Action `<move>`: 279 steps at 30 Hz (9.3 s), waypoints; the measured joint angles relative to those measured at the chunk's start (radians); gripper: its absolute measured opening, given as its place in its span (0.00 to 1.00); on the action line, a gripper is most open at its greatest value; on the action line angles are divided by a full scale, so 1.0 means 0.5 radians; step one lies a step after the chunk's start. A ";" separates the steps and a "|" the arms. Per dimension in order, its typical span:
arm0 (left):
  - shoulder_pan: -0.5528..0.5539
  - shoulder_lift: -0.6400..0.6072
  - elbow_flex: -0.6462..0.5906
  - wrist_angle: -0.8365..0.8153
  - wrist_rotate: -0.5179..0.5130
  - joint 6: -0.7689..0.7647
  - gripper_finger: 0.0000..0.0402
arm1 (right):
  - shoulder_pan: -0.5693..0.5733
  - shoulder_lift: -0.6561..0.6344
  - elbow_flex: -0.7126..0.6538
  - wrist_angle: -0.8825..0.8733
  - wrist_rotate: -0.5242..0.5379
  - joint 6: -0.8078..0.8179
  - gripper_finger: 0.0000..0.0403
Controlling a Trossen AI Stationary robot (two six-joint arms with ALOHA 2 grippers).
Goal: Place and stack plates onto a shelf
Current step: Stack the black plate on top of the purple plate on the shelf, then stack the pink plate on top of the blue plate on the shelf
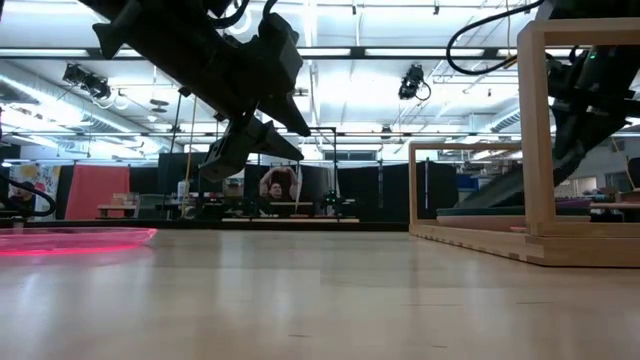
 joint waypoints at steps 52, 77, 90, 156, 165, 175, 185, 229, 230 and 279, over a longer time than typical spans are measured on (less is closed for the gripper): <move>-0.164 -0.001 0.010 -0.017 -0.224 -0.200 0.43 | 0.000 0.000 0.000 0.001 -0.015 0.000 0.54; -0.129 -0.076 1.183 -2.253 0.746 -1.047 0.43 | -0.001 0.000 0.000 0.002 -0.015 -0.001 0.54; 0.341 -1.210 0.489 -2.573 1.249 -1.601 0.43 | 0.000 0.043 0.000 0.014 -0.016 -0.053 0.54; 1.232 -0.416 -0.237 -2.224 2.061 -1.460 0.43 | 0.000 0.092 -0.001 0.017 -0.017 -0.076 0.54; 1.232 -0.410 -0.239 -2.221 2.105 -1.438 0.43 | 0.001 0.092 -0.001 0.016 -0.017 -0.076 0.54; 1.232 -0.278 -0.241 -2.221 2.163 -1.412 0.43 | 0.001 0.092 -0.001 0.016 -0.016 -0.076 0.54; 1.232 -0.214 -0.237 -2.224 2.174 -1.409 0.43 | 0.001 0.092 -0.001 0.017 -0.017 -0.076 0.54; 1.260 -0.221 -0.166 -2.106 2.389 -1.498 0.02 | 0.002 0.092 -0.001 0.529 -0.330 -0.221 0.54; 1.260 -0.221 -0.143 -2.066 2.422 -1.517 0.02 | 0.002 0.093 -0.001 0.614 -0.329 -0.242 0.54; 1.258 -0.221 0.379 -0.841 1.859 -2.356 0.02 | 0.008 1.177 -0.001 2.692 -0.278 -1.469 0.39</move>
